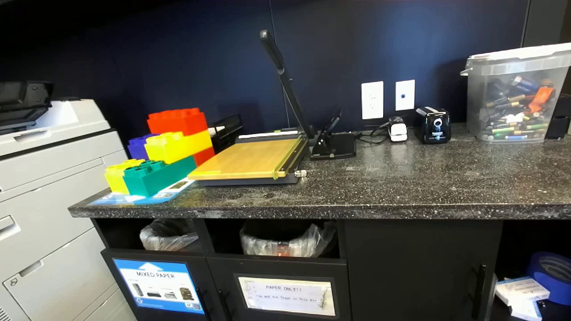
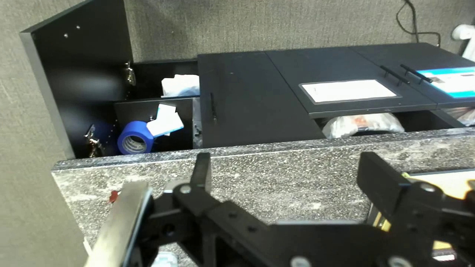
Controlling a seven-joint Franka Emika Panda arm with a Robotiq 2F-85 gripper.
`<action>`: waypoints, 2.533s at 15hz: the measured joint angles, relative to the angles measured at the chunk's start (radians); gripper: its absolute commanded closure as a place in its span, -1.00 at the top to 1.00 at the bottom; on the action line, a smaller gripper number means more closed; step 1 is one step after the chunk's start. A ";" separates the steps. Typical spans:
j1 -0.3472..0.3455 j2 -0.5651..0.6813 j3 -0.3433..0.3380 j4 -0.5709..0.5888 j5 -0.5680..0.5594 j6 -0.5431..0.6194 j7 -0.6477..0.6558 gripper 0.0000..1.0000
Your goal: Close the right cabinet door
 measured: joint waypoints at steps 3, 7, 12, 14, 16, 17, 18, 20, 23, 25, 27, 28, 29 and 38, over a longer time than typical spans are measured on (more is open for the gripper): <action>-0.072 0.070 -0.105 0.030 -0.094 0.016 -0.153 1.00; -0.195 0.220 -0.218 0.063 -0.199 0.134 -0.244 1.00; -0.328 0.512 -0.285 0.144 -0.337 0.351 -0.194 1.00; -0.358 0.644 -0.312 0.211 -0.400 0.414 -0.132 1.00; -0.366 0.781 -0.346 0.304 -0.441 0.450 -0.052 1.00; -0.364 0.851 -0.362 0.356 -0.448 0.461 -0.017 1.00; -0.361 0.916 -0.374 0.407 -0.448 0.471 0.010 1.00; -0.352 1.047 -0.393 0.516 -0.447 0.473 0.054 1.00; -0.338 1.244 -0.406 0.679 -0.442 0.471 0.095 1.00; -0.326 1.372 -0.408 0.785 -0.433 0.466 0.113 1.00; -0.310 1.496 -0.416 0.888 -0.425 0.445 0.135 1.00; -0.302 1.555 -0.421 0.938 -0.423 0.430 0.145 1.00; -0.294 1.615 -0.426 0.991 -0.419 0.410 0.153 1.00; -0.276 1.746 -0.436 1.150 -0.411 0.200 0.086 1.00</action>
